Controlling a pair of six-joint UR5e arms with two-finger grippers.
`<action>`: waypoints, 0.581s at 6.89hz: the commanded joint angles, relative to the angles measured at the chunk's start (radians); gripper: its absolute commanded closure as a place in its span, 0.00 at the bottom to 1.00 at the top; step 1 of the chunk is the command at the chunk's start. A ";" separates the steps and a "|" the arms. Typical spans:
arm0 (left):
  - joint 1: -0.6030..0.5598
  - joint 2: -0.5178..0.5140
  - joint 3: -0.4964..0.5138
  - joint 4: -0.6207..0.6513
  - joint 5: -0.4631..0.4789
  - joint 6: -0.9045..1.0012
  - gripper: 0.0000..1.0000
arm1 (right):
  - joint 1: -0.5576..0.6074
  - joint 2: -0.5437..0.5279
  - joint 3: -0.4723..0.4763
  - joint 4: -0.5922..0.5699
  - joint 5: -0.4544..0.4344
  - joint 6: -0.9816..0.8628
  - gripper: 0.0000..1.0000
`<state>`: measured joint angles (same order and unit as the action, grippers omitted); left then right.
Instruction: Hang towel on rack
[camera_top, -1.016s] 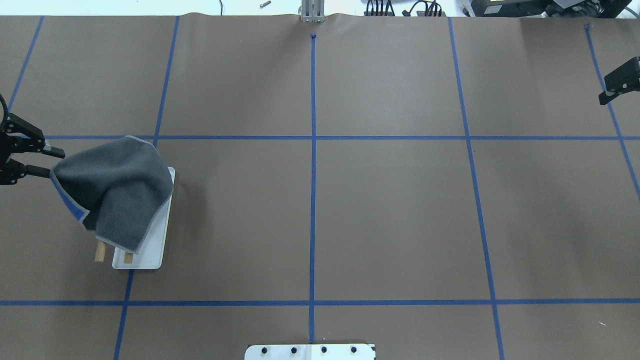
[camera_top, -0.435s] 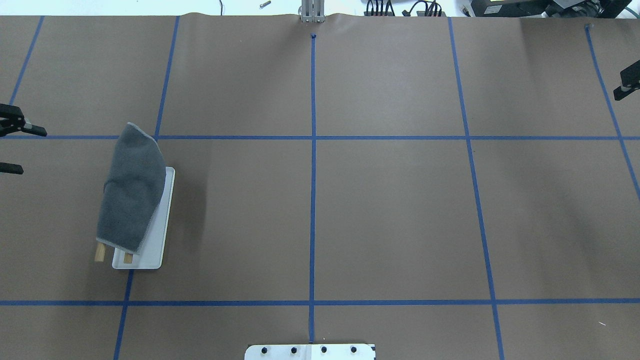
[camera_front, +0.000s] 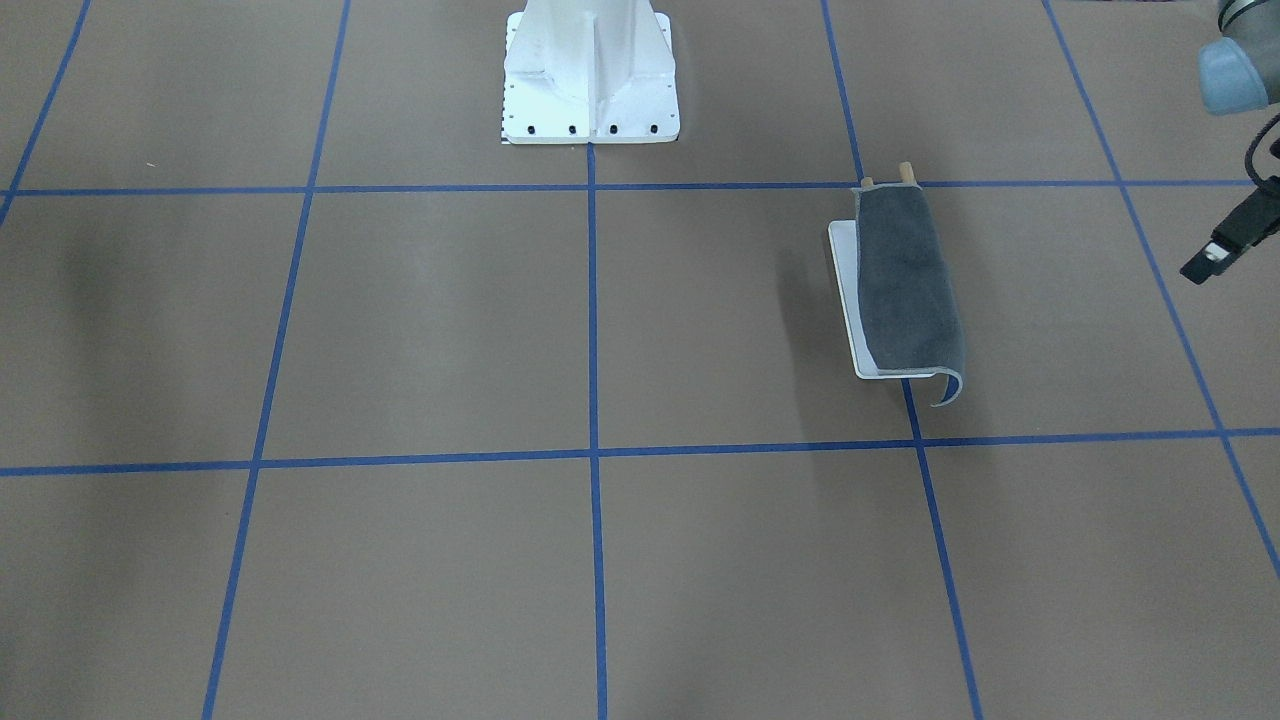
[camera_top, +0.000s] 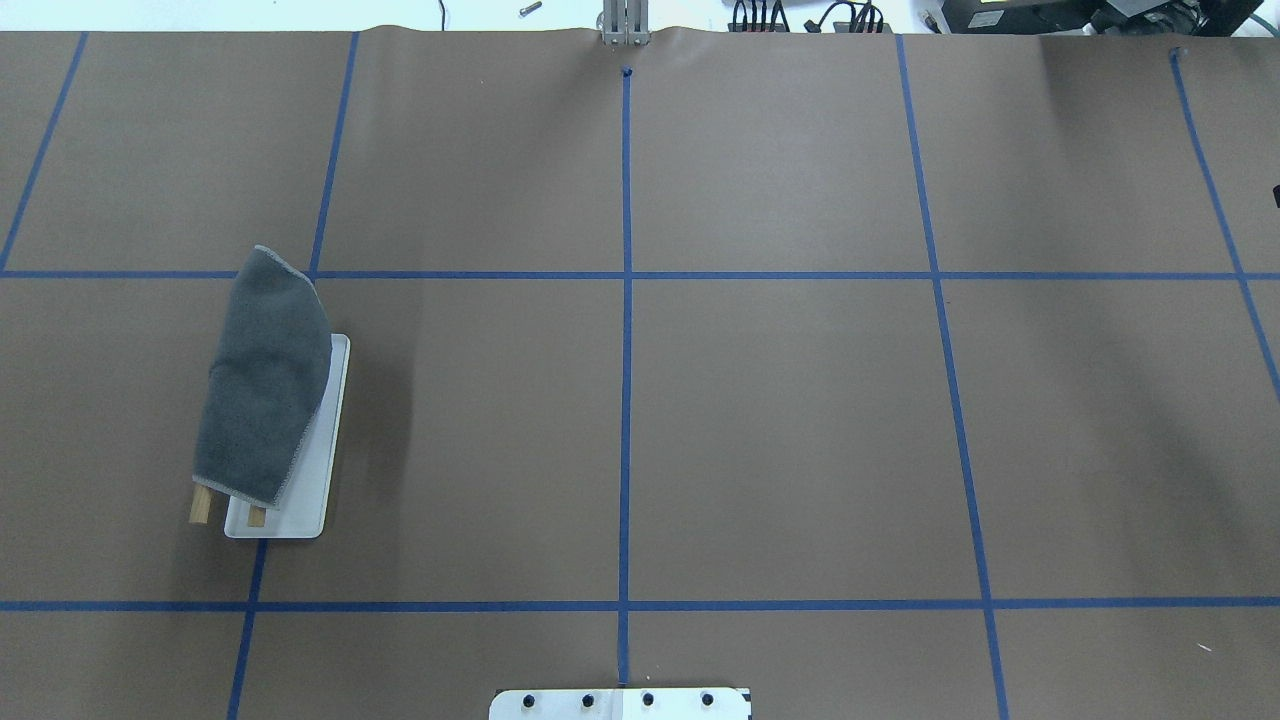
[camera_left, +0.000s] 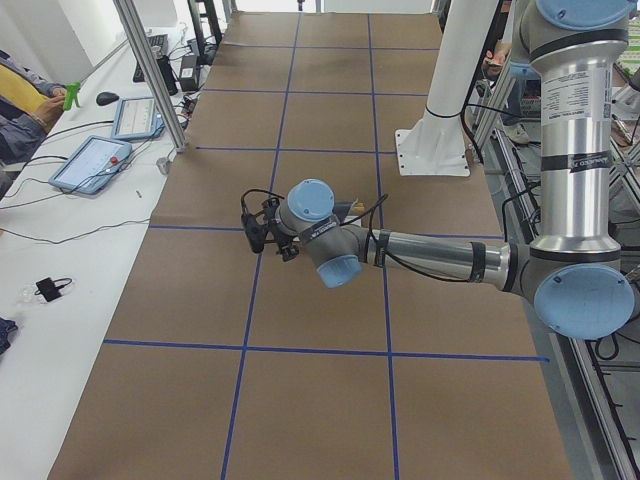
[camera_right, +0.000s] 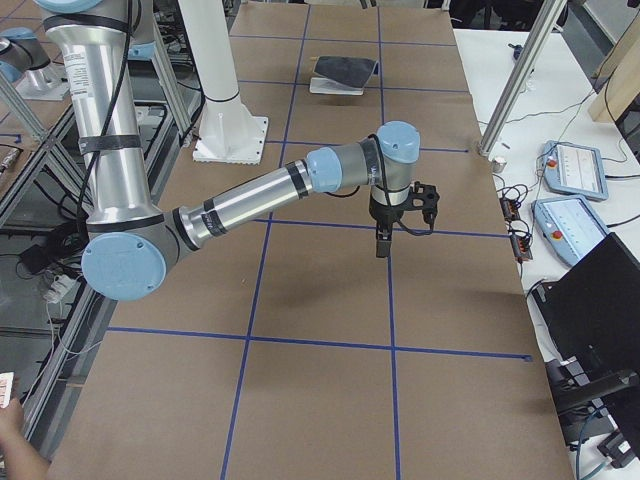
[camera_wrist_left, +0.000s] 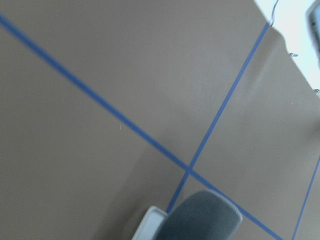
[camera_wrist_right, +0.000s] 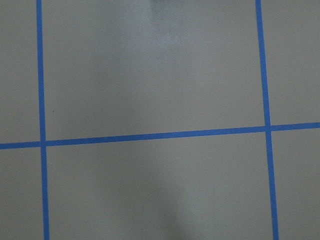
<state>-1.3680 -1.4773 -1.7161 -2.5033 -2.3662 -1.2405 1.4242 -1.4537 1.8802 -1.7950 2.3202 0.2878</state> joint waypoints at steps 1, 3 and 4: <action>-0.109 0.002 0.058 0.198 0.129 0.656 0.02 | 0.069 -0.037 -0.061 0.005 0.030 -0.183 0.00; -0.187 -0.062 0.055 0.610 0.137 1.165 0.02 | 0.099 -0.068 -0.134 0.006 0.041 -0.381 0.00; -0.207 -0.114 0.049 0.784 0.095 1.221 0.02 | 0.097 -0.065 -0.150 0.008 0.041 -0.397 0.00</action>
<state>-1.5424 -1.5358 -1.6631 -1.9448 -2.2418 -0.1706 1.5168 -1.5150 1.7588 -1.7886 2.3587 -0.0538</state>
